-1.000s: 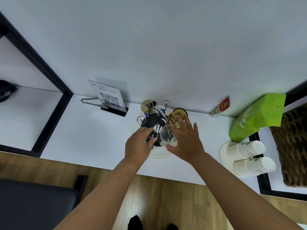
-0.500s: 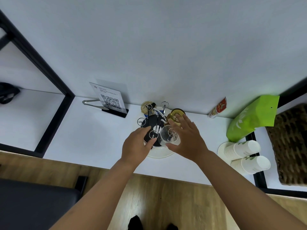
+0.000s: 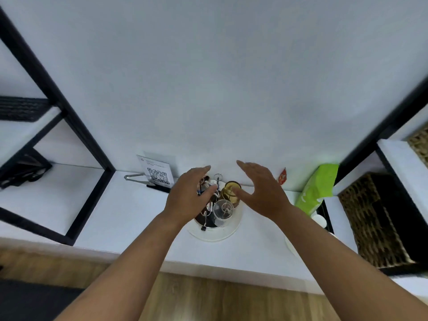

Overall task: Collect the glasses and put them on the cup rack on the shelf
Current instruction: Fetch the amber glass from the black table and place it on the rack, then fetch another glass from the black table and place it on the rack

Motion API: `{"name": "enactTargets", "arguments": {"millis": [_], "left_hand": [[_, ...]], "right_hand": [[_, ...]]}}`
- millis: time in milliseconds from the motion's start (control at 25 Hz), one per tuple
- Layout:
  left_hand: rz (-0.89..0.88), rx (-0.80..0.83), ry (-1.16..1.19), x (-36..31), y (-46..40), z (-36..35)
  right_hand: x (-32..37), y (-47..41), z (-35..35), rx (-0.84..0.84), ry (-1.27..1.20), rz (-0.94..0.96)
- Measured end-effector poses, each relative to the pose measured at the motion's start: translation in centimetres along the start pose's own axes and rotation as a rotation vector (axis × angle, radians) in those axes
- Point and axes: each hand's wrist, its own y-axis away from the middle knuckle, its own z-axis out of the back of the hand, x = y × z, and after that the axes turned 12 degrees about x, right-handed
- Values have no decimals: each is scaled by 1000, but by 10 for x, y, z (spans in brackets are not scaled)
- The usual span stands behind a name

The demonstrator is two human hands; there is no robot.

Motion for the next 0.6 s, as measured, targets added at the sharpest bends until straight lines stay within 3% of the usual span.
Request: {"name": "enactTargets", "arguments": {"millis": [360,600], "left_hand": [[-204,-93,5,-145,26,114],[-356,-98,7,-207,57,189]], "right_hand": [[89,41,139,-181,-108,105],[150,87,220,-304,-122,106]]}}
